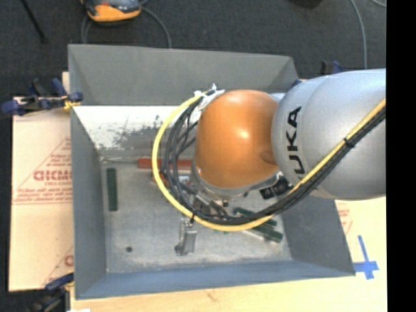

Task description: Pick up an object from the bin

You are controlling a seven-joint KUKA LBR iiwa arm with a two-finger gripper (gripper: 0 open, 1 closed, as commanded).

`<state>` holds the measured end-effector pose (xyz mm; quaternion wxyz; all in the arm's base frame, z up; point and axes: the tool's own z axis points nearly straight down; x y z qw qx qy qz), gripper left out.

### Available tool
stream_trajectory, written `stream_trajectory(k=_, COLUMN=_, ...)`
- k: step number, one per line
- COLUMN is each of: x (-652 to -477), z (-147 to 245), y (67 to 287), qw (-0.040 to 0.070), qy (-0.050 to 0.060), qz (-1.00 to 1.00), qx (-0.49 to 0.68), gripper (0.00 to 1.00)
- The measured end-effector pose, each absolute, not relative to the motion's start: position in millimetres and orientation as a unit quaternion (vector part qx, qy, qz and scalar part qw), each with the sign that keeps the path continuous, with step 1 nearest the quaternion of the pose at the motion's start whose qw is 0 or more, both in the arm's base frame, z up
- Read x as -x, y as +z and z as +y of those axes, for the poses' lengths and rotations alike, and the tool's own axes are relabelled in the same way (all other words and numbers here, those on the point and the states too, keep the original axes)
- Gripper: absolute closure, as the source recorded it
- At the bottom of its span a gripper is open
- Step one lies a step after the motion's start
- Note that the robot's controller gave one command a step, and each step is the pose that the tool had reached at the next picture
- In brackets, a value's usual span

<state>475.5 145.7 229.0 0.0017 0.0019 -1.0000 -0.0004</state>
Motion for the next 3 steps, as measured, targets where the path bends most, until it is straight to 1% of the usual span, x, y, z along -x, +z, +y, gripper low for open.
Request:
stream_trajectory(k=1, x=-477.0, z=145.3, y=231.4, qw=-0.001, qy=-0.001, qz=-1.0, qx=-0.001, gripper=0.0)
stream_trajectory(k=2, x=-477.5, z=154.2, y=179.0, qw=-0.004, qy=-0.002, qz=-1.0, qx=-0.009, gripper=0.0)
stream_trajectory(k=3, x=-479.3, z=186.4, y=160.8, qw=0.003, qy=0.001, qz=-1.0, qx=0.017, gripper=0.0)
